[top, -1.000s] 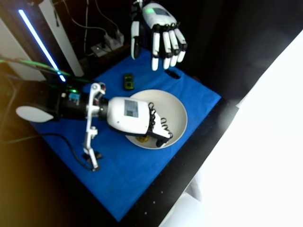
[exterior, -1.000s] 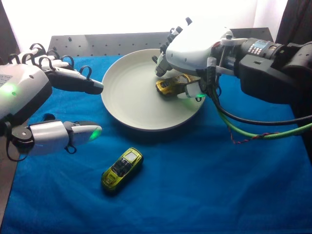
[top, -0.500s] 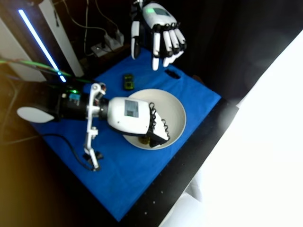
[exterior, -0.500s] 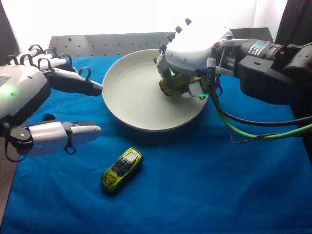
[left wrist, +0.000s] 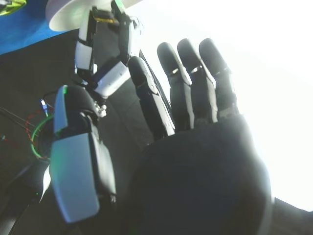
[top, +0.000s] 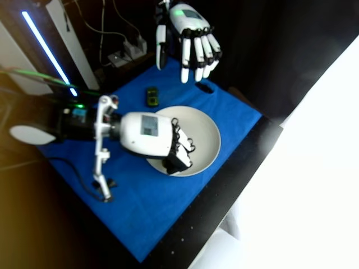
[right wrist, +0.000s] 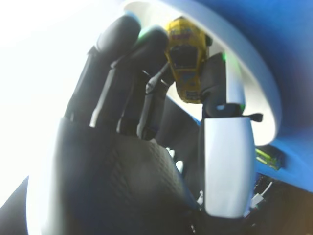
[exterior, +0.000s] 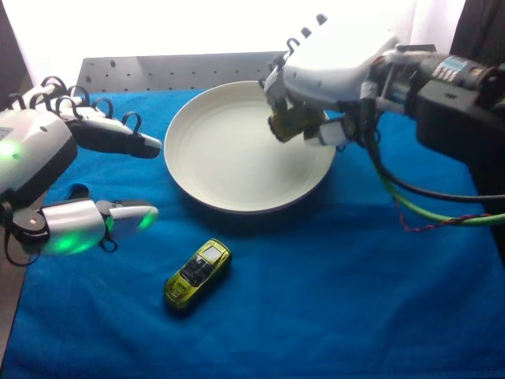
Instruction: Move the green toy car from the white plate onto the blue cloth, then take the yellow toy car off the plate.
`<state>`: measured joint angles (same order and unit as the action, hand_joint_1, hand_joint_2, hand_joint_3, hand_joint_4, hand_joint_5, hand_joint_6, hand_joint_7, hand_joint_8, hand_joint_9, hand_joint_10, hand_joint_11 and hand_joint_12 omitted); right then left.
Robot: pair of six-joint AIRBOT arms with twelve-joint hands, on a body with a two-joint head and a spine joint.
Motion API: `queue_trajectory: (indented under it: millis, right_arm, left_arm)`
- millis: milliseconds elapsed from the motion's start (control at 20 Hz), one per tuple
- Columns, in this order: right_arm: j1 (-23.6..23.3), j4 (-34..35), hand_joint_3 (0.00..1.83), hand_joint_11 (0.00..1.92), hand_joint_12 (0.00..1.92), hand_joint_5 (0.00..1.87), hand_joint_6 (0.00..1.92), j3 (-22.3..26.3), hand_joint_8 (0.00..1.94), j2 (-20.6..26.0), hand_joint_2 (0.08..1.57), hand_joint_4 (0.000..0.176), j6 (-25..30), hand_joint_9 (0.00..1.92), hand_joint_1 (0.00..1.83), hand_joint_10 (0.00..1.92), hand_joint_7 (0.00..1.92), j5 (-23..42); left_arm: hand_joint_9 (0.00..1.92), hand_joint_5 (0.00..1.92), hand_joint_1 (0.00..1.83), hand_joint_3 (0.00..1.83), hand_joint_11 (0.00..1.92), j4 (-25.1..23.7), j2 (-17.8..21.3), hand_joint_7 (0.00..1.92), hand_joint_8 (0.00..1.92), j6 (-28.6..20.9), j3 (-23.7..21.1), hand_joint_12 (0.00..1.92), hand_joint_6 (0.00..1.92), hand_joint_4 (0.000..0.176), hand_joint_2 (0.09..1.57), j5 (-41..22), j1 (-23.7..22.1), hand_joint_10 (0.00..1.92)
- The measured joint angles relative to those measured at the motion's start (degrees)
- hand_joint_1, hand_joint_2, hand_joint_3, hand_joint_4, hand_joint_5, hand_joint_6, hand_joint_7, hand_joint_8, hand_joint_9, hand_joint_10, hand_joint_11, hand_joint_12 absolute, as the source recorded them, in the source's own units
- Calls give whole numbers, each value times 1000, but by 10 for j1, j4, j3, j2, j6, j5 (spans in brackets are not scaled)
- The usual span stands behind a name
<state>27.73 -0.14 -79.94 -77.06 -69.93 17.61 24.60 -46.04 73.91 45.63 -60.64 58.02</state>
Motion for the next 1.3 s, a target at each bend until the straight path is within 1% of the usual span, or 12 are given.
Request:
queue_trajectory:
  millis: [100, 200, 300, 350, 600, 700, 800, 1000, 1050, 1150, 1200, 1300]
  right_arm:
    - [-3, 0, 3, 717, 1686, 841, 1015, 29, 1200, 29, 1171, 0, -1, 782, 1365, 1516, 872, 24]
    - [-3, -2, 0, 724, 1791, 901, 944, 63, 1343, 61, 1158, 0, 0, 792, 1259, 1498, 913, 42]
    - [-3, -16, 4, 1043, 1911, 827, 947, 104, 1547, 100, 1203, 0, 0, 1006, 1239, 1839, 831, 61]
    - [-3, -30, 0, 1218, 1921, 986, 987, 136, 1598, 134, 1115, 0, 0, 1159, 1186, 1885, 1086, 80]
    - [28, -55, 4, 1070, 1920, 828, 1007, 205, 1498, 194, 1189, 0, -2, 1074, 1247, 1777, 878, 124]
    - [50, -77, 0, 991, 1716, 971, 888, 237, 1130, 210, 1132, 0, -2, 1041, 1273, 1479, 1055, 124]
    - [69, -92, 0, 923, 1663, 834, 1060, 263, 995, 226, 1132, 0, -2, 928, 1379, 1345, 1003, 132]
    - [125, -98, 0, 1182, 1634, 1131, 729, 293, 1088, 249, 1058, 0, -2, 1272, 1214, 1329, 1220, 134]
    - [137, -98, 0, 1149, 1491, 1177, 633, 296, 690, 249, 1070, 0, 6, 1267, 1284, 1119, 1304, 133]
    - [166, -100, 0, 1201, 1433, 1223, 433, 297, 714, 247, 1035, 0, 30, 1267, 1334, 1072, 1270, 135]
    - [176, -100, 0, 1118, 1447, 1122, 531, 292, 830, 243, 1051, 0, 40, 1120, 1391, 1118, 1115, 132]
    - [183, -99, 0, 1013, 1553, 1149, 528, 285, 1018, 235, 1052, 0, 56, 1083, 1321, 1284, 1104, 125]
  left_arm:
    - [313, 815, 662, 0, 0, 4, -2, 636, 160, -2, 0, 1459, 2, 161, 1039, 0, 1, 707]
    - [292, 818, 668, 1, 0, 4, -2, 647, 124, -2, 0, 1451, 2, 149, 1042, -1, 1, 753]
    - [291, 821, 677, 0, 0, 5, -2, 659, 102, -2, -2, 1510, 2, 135, 1054, -2, 2, 790]
    - [311, 826, 691, 0, 0, 5, -2, 679, 64, -3, -5, 1444, 3, 122, 1058, -7, 5, 705]
    - [305, 774, 630, 0, 0, 19, 2, 637, 32, -9, -12, 1304, 0, 136, 1076, -26, 30, 600]
    - [401, 792, 636, 1, 0, 21, 3, 659, 14, -11, -13, 1237, 5, 148, 1075, -30, 33, 355]
    - [451, 790, 652, 1, 0, 18, 6, 680, 17, -13, -15, 1280, 2, 124, 1079, -37, 36, 348]
    - [426, 768, 676, 1, 0, 24, 9, 697, 11, -12, -15, 1331, 0, 107, 1076, -40, 38, 467]
    - [412, 766, 680, 0, 0, 24, 9, 690, 6, -13, -16, 1355, 0, 106, 1073, -40, 38, 472]
    - [409, 762, 653, 0, 0, 24, 9, 685, 2, -12, -17, 1354, 0, 121, 1069, -39, 38, 425]
    - [439, 782, 663, 0, 0, 24, 9, 716, 13, -13, -18, 1306, 7, 102, 1073, -39, 38, 427]
    - [409, 792, 688, 0, 0, 24, 9, 732, 18, -13, -18, 1416, 4, 108, 1068, -39, 38, 572]
